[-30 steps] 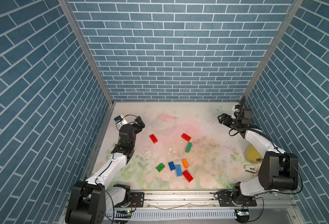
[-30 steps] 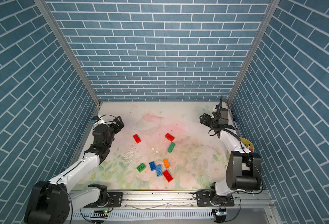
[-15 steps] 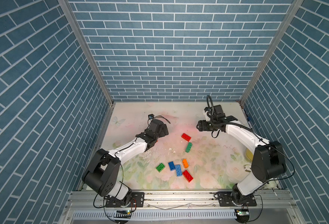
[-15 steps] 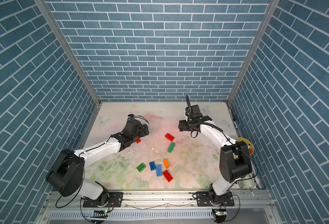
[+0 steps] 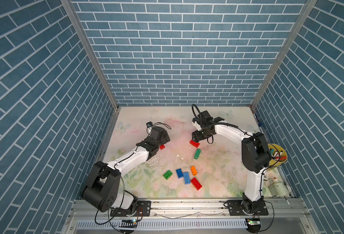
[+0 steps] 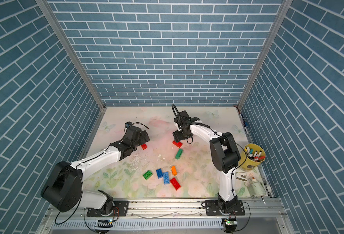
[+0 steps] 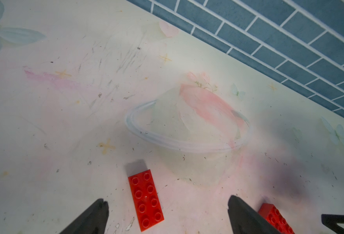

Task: Assemble a rectangle with lego
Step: Move the lego brick at the center of the board.

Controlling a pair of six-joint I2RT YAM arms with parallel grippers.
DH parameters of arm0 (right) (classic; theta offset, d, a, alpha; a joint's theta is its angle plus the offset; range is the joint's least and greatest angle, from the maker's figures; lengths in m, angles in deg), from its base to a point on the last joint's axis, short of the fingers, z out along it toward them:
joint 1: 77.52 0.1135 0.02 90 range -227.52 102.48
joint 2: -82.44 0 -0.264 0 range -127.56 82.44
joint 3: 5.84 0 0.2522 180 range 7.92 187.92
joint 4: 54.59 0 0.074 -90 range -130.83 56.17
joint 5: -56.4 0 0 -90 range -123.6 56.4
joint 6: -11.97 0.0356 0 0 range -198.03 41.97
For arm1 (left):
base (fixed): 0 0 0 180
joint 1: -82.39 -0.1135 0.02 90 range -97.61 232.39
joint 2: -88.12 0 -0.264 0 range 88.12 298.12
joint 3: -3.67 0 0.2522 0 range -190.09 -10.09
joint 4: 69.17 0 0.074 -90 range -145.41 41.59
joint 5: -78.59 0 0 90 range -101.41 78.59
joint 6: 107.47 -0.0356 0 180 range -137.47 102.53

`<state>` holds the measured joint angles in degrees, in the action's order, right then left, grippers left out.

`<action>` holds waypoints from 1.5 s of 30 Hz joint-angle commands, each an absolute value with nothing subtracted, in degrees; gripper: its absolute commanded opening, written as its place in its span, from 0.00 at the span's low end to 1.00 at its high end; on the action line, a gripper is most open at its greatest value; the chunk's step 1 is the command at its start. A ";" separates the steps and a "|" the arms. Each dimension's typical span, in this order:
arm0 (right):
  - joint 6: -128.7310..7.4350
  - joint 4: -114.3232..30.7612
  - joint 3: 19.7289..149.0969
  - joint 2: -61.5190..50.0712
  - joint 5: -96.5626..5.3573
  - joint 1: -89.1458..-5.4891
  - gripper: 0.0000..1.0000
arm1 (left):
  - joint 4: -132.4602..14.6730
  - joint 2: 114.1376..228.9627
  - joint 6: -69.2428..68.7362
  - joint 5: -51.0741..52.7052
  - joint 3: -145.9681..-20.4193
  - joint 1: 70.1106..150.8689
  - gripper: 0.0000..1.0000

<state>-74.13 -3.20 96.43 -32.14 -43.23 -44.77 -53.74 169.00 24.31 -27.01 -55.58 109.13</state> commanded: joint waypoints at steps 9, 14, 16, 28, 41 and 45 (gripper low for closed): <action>-79.18 1.00 100.26 -38.20 -43.09 -42.64 0.61 | -55.79 169.10 25.60 -24.31 -52.89 107.05 0.97; -78.79 0.40 100.62 -39.45 -41.89 -42.01 0.47 | -56.03 169.64 26.00 -23.69 -52.72 106.83 0.97; -78.56 0.13 100.65 -39.63 -41.35 -41.95 0.39 | -56.07 169.69 26.12 -23.71 -52.63 106.83 0.97; -68.67 -4.99 99.19 -37.04 -30.65 -42.38 0.16 | -56.55 169.85 25.06 -23.29 -53.02 106.93 0.97; -58.88 -4.46 100.39 -38.08 -28.63 -47.55 0.27 | -55.51 174.38 23.13 -22.88 -56.59 108.29 0.97; -58.35 -4.95 99.51 -36.91 -28.83 -47.97 0.45 | -53.83 177.22 23.57 -22.80 -58.39 108.65 0.96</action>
